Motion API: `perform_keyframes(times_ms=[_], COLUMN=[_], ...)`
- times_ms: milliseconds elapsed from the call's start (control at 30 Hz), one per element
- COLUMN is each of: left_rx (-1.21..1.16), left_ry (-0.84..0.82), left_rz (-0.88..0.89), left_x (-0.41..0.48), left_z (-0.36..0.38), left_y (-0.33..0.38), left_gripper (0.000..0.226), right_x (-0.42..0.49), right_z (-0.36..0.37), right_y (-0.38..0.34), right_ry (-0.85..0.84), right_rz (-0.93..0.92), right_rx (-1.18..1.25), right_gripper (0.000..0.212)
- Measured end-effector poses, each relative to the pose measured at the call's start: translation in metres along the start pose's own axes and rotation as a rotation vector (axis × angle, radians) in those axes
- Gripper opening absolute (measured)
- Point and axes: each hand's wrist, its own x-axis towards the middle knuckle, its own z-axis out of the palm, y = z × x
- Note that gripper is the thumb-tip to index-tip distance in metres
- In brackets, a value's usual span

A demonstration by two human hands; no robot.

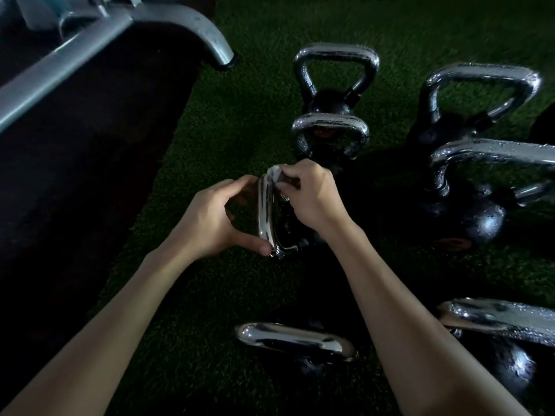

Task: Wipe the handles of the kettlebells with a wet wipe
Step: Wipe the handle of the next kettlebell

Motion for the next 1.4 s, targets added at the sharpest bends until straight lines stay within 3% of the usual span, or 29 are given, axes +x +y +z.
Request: perform_keyframes(times_ms=[133,367,533,733,967,1133,1400], left_rx=[0.010,0.022,0.034,0.012,-0.035,-0.038,-0.019], left_ry=[0.000,0.003,0.039,0.059,0.071,0.082,0.061], left_rz=[-0.005,0.015,-0.005,0.006,-0.006,-0.002,0.030], left_x=[0.003,0.005,0.000,-0.001,-0.003,-0.003,-0.003], left_z=[-0.001,-0.006,-0.006,0.000,-0.001,-0.001,-0.004], left_y=[-0.003,-0.011,-0.020,-0.021,-0.025,-0.021,-0.021], left_gripper=[0.118,0.117,0.124,0.123,0.121,0.120,0.120], right_x=[-0.012,-0.004,-0.046,-0.029,-0.082,-0.079,-0.093], right_z=[-0.003,0.002,0.006,-0.008,-0.010,-0.005,-0.003], right_y=[-0.005,-0.008,-0.014,-0.023,-0.019,-0.019,0.010], right_ry=[-0.091,0.029,0.039,0.006,-0.062,0.020,-0.066], right_rz=[-0.030,0.069,0.049,0.097,0.028,-0.005,0.013], right_rx=[0.017,0.080,0.095,0.172,0.146,0.193,-0.015], right_gripper=[0.021,0.017,0.013,0.014,0.014,0.015,0.021])
